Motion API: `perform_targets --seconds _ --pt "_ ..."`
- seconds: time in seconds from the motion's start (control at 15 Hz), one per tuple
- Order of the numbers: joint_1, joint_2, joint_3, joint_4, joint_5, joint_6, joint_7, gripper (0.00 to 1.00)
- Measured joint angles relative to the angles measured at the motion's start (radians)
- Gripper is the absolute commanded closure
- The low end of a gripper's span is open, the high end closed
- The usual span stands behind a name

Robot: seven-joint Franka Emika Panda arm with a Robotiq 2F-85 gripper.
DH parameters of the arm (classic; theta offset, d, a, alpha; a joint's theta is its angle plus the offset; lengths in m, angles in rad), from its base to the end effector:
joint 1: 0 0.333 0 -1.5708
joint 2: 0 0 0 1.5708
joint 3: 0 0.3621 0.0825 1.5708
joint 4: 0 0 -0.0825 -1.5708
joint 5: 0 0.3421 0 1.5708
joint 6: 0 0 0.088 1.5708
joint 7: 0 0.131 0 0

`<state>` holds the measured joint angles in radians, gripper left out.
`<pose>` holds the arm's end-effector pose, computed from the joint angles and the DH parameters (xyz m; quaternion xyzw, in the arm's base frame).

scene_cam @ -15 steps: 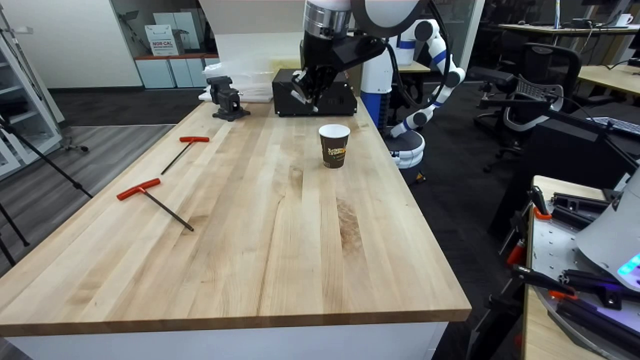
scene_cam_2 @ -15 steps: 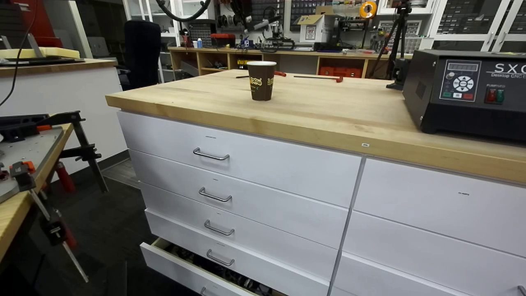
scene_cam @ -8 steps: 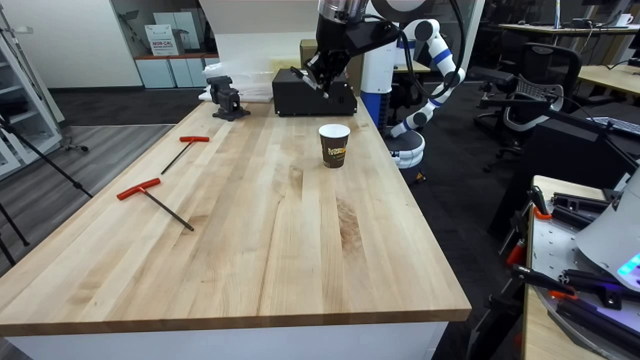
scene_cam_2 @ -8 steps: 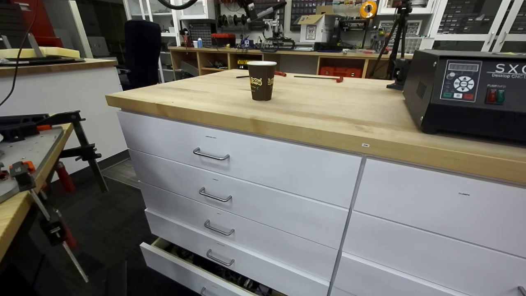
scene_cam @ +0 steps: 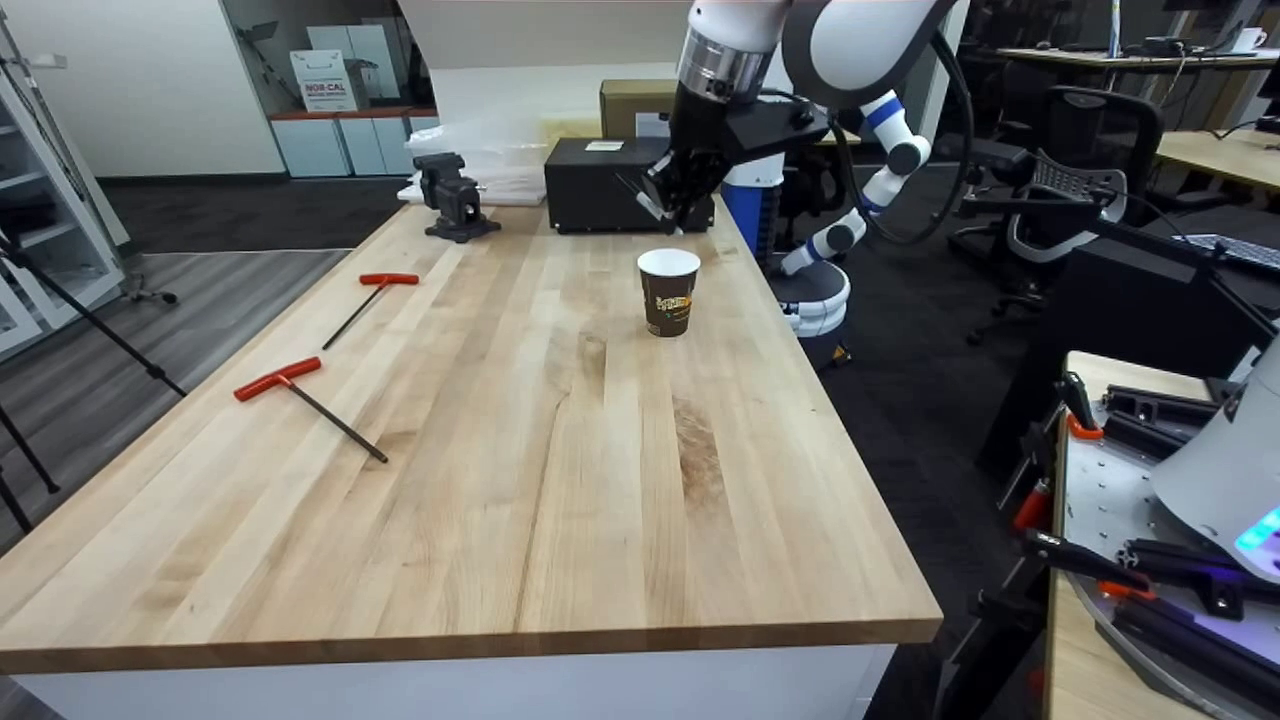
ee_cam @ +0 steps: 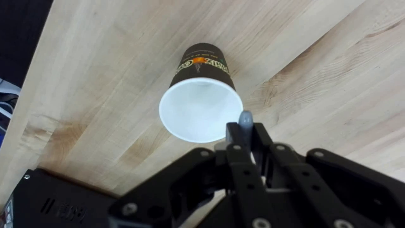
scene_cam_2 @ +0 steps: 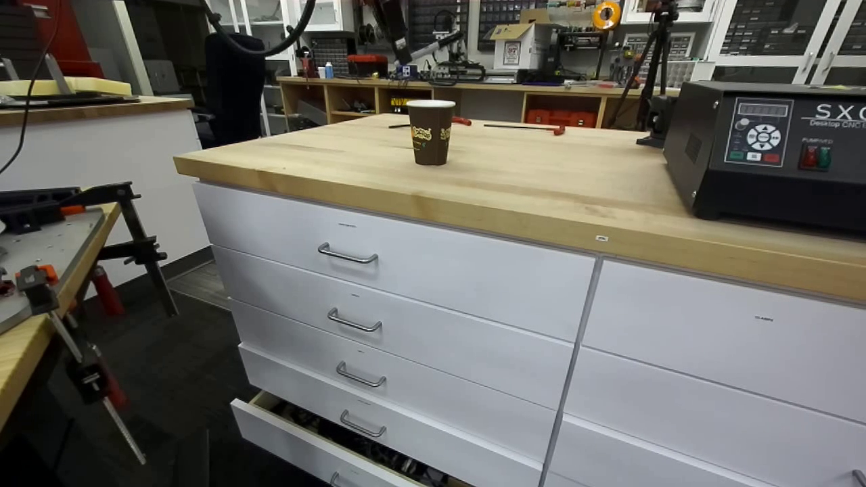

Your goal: Place the marker in the cup

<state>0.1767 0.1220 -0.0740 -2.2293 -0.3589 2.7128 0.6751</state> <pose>0.5506 0.0668 0.4078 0.9696 -0.1317 0.2036 0.0317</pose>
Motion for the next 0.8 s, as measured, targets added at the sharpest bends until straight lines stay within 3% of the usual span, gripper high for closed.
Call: perform_targets --seconds 0.27,0.53,0.8 --pt "-0.001 0.002 -0.001 -0.064 -0.007 0.176 0.055 0.95" --pt "0.002 0.005 -0.018 -0.082 -0.047 0.226 0.091 0.95" --pt "0.006 0.012 -0.061 -0.082 -0.173 0.254 0.177 0.95"
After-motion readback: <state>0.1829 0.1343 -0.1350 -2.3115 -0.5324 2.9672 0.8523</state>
